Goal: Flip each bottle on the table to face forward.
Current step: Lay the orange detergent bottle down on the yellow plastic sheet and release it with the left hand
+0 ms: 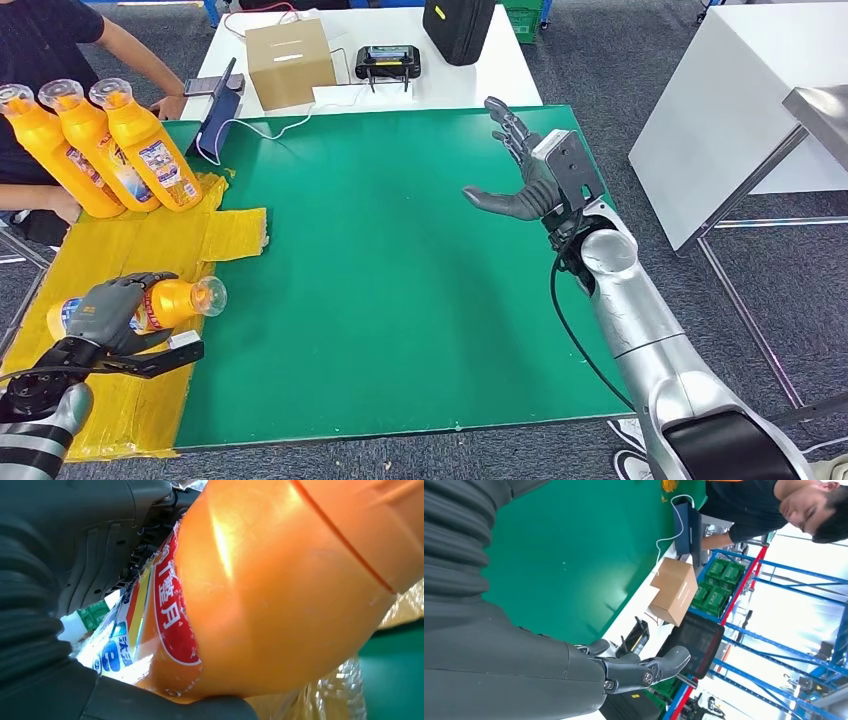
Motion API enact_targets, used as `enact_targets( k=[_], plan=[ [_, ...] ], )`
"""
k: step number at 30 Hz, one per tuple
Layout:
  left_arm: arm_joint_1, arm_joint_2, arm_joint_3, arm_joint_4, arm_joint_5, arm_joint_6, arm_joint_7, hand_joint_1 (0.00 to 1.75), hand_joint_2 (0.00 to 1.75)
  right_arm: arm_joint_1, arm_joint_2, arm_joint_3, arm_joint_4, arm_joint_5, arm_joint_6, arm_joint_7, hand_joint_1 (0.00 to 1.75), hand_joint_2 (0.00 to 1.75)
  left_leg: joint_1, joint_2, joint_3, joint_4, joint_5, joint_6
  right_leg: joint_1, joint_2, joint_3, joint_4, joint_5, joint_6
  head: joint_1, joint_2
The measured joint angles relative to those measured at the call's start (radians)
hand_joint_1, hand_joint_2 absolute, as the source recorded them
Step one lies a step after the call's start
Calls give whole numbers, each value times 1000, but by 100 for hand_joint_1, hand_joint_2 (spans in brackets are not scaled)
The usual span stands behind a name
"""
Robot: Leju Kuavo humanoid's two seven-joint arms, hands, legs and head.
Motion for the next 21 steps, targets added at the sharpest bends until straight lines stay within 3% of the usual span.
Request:
enact_targets(
  k=[6,11,14,15,18,21],
  plan=[
    [2,6,-5,18,-1,-26,-17,175,175,1,-4,0,-7,1,0,0,0,175,0,0,0,0,0,0,0,0,0,0,0,0,0,0],
    [11,21,-27,37,48,-51,-107,175,175,0,0,5,-6,8,4,-6,0,175,0,0,0,0,0,0,0,0,0,0,0,0,0,0],
    [23,31,-49,39,85,-56,-157,142,175,-3,7,9,0,13,8,-13,0,175,0,-1,0,0,0,0,-1,-1,1,0,0,0,0,0],
    [27,33,-57,39,97,-55,-170,98,131,-4,10,11,3,15,9,-14,0,175,0,-1,1,-1,0,0,-1,-1,2,0,0,0,0,0],
    [38,34,-79,39,131,-51,-203,0,0,-9,21,17,13,20,10,-18,0,175,0,-2,2,-1,0,0,-1,-1,3,0,0,0,-1,0],
    [56,31,-101,40,148,-50,-213,0,0,-16,30,27,22,23,11,-19,0,175,0,-1,3,-1,0,0,-1,0,4,0,0,0,0,0]
  ],
)
